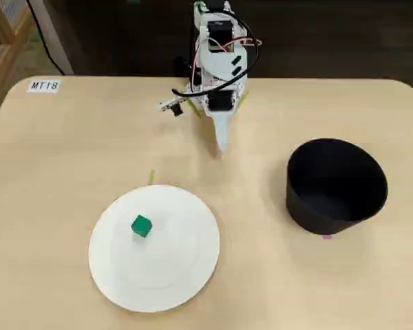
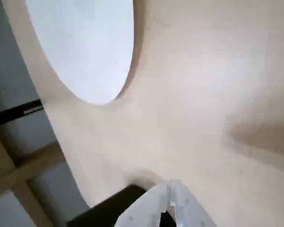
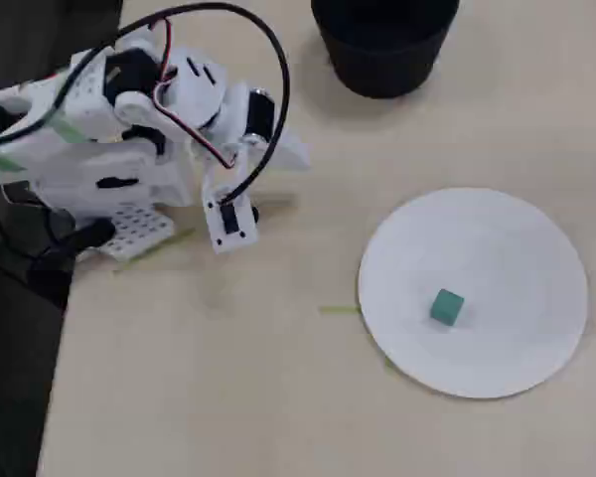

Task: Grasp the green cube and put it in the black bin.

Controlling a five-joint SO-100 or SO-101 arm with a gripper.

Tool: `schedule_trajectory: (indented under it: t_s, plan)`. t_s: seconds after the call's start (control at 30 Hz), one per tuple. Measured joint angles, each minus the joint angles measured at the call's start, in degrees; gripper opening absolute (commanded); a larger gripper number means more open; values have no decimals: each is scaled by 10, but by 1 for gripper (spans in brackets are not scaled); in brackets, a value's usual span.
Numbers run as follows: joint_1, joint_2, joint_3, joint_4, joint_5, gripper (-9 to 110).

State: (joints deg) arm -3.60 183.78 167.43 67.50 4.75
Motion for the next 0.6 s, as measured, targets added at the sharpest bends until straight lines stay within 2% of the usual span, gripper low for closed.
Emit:
schedule_trajectory:
  t_s: [0.6]
  plan:
    - [10,0,2,-4,4,0]
